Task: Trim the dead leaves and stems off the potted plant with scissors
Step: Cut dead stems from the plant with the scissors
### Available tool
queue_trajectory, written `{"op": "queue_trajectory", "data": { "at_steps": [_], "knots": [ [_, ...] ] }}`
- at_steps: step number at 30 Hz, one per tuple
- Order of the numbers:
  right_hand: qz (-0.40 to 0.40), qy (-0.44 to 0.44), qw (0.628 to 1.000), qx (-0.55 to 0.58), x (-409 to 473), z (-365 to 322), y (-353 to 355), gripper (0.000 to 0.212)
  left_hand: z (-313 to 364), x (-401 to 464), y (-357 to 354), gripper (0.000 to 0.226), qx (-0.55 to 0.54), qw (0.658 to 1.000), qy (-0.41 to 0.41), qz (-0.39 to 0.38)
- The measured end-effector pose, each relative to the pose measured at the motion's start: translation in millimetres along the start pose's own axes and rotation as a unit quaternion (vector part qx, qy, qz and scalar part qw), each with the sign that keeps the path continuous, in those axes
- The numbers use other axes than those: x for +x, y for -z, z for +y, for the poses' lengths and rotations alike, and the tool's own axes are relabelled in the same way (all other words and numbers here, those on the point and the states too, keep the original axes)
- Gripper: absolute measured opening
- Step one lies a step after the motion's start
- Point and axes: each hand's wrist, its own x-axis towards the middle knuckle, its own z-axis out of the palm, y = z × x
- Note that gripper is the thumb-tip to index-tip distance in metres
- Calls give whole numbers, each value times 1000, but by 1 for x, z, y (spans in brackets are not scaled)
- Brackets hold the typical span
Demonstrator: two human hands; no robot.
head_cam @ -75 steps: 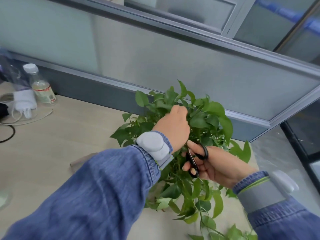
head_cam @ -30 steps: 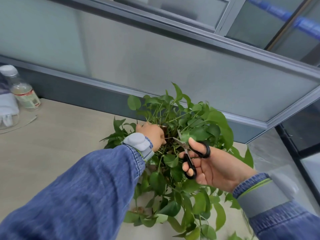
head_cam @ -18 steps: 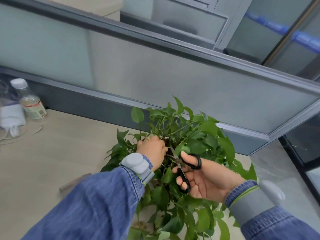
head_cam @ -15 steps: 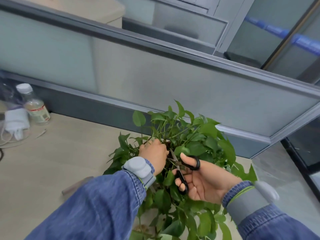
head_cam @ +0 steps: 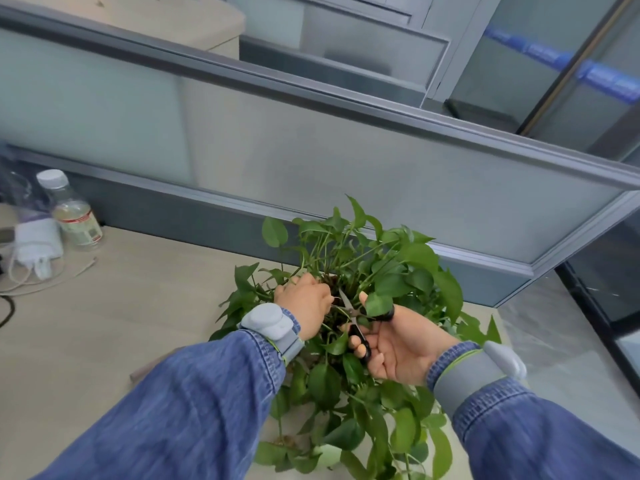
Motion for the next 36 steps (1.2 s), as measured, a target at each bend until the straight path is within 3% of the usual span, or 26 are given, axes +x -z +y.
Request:
{"op": "queue_trajectory", "data": {
  "at_steps": [13, 23, 36],
  "knots": [
    [-1, 14, 999, -40, -1, 6, 5, 47, 5, 2, -4, 33, 43, 999, 20, -22],
    [-17, 20, 998, -63, -3, 8, 10, 53, 9, -4, 0, 30, 17, 999, 32, -25],
    [33, 30, 996, -71, -4, 15, 12, 30, 9, -9, -2, 31, -6, 1000, 27, -5]
  ]
}}
